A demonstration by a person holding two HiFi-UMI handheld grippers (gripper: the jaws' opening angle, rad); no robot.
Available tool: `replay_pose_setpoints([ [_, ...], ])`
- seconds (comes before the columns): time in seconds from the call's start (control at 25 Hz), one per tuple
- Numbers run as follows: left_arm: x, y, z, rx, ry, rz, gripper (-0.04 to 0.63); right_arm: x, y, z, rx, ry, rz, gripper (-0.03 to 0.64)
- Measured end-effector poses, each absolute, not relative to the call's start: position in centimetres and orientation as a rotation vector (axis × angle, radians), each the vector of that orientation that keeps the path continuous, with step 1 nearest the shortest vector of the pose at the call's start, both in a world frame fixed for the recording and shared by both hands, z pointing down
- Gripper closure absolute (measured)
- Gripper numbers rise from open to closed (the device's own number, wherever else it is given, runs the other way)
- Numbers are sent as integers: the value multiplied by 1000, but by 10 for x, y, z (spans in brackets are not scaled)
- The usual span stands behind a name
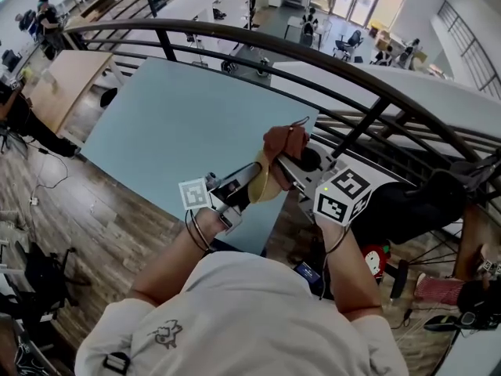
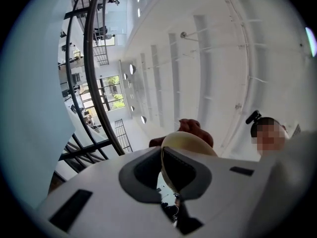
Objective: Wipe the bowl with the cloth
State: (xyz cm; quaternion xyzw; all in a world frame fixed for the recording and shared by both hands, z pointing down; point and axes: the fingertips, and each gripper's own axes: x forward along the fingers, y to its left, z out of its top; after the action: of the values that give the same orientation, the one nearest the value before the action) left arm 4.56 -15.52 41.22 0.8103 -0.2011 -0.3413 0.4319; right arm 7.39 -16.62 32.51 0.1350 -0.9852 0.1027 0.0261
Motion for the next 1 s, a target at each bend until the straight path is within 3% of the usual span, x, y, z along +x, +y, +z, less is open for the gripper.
replay_pose_setpoints([
  [0.48, -1, -150, 398, 2144, -576, -826, 572, 46, -172, 404, 346, -2889, 472, 522],
  [1.0, -92, -174, 486, 2154, -920, -408, 572, 22, -187, 534, 489, -2641, 691, 522],
])
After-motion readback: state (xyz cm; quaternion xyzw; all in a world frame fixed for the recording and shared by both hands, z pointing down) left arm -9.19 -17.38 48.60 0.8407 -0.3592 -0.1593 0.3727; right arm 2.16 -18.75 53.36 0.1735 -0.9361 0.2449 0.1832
